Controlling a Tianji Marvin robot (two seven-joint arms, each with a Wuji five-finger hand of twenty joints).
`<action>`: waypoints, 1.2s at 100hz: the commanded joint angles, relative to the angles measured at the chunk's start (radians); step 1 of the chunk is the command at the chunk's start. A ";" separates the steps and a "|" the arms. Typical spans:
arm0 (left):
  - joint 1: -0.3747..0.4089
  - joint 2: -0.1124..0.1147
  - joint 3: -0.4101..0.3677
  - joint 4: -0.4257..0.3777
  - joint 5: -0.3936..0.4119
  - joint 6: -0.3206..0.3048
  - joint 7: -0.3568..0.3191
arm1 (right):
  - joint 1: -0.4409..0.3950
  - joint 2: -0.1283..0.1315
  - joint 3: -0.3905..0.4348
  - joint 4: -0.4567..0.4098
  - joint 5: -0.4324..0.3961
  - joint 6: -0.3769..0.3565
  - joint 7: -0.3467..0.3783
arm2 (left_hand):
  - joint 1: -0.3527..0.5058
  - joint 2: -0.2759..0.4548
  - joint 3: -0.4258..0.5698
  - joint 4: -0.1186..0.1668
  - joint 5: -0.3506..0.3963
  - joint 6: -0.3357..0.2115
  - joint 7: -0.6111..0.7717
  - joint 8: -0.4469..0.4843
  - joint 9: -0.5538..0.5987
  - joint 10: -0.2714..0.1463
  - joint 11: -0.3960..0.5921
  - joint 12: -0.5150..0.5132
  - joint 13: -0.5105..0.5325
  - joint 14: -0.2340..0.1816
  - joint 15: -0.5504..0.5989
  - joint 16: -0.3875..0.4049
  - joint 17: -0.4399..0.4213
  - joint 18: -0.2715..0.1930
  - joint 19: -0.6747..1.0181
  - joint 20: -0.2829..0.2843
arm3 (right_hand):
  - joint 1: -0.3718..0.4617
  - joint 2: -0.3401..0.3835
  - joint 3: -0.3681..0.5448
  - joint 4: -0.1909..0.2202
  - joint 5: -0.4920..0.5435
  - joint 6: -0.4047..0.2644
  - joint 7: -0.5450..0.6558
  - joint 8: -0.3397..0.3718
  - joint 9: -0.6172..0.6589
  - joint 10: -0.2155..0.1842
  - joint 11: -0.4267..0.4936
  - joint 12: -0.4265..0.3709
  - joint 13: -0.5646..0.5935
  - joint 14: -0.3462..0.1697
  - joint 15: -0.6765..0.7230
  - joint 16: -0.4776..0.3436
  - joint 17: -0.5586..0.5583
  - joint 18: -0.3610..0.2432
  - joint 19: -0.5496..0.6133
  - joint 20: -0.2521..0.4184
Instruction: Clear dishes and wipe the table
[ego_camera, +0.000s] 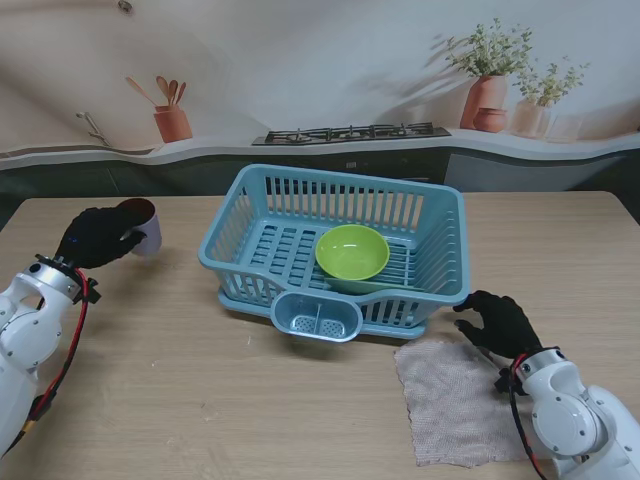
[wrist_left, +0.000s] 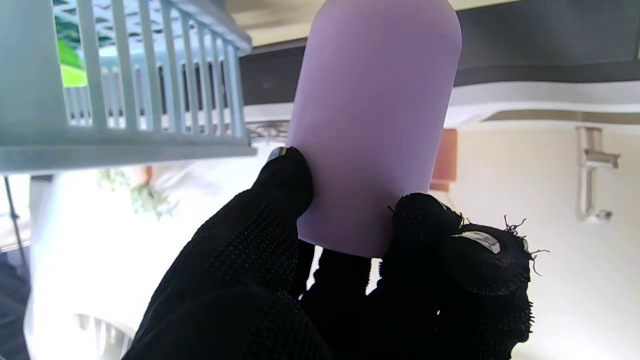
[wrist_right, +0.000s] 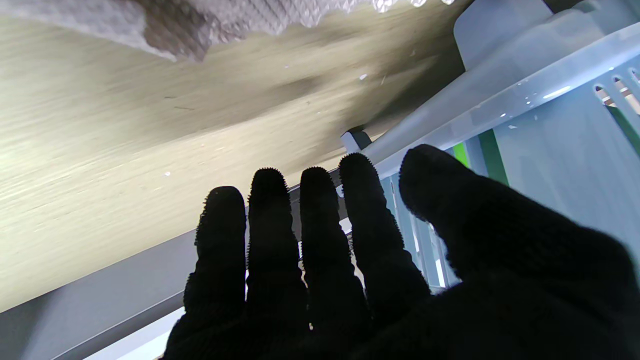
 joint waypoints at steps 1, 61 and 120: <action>-0.023 -0.002 -0.002 -0.029 -0.005 -0.012 -0.019 | -0.006 -0.001 0.002 0.001 -0.003 -0.008 0.010 | 0.095 0.050 0.135 0.019 -0.010 -0.099 0.198 0.083 0.049 0.107 0.146 0.074 0.025 0.037 0.036 0.030 0.031 -0.025 0.052 0.027 | -0.025 -0.028 0.023 0.038 0.029 -0.001 -0.007 0.005 0.002 -0.005 -0.013 -0.011 -0.024 -0.014 -0.011 -0.006 -0.009 -0.011 -0.010 0.009; -0.103 -0.008 0.035 -0.115 -0.146 -0.043 -0.202 | -0.007 -0.003 0.012 0.003 0.003 -0.027 0.004 | 0.089 0.047 0.137 0.018 -0.006 -0.107 0.191 0.082 0.053 0.102 0.147 0.071 0.033 0.025 0.035 0.030 0.035 -0.033 0.055 0.033 | -0.023 -0.027 0.022 0.038 0.028 -0.001 -0.008 0.005 0.002 -0.006 -0.014 -0.011 -0.023 -0.014 -0.011 -0.006 -0.008 -0.013 -0.009 0.009; -0.227 -0.006 0.169 -0.200 -0.343 0.033 -0.412 | -0.007 -0.004 0.017 0.006 0.005 -0.033 -0.002 | 0.086 0.048 0.136 0.016 -0.009 -0.113 0.193 0.081 0.055 0.094 0.148 0.069 0.041 0.005 0.038 0.026 0.038 -0.044 0.058 0.032 | -0.022 -0.026 0.021 0.038 0.030 0.000 -0.010 0.004 0.002 -0.006 -0.014 -0.011 -0.023 -0.013 -0.012 -0.007 -0.008 -0.009 -0.009 0.008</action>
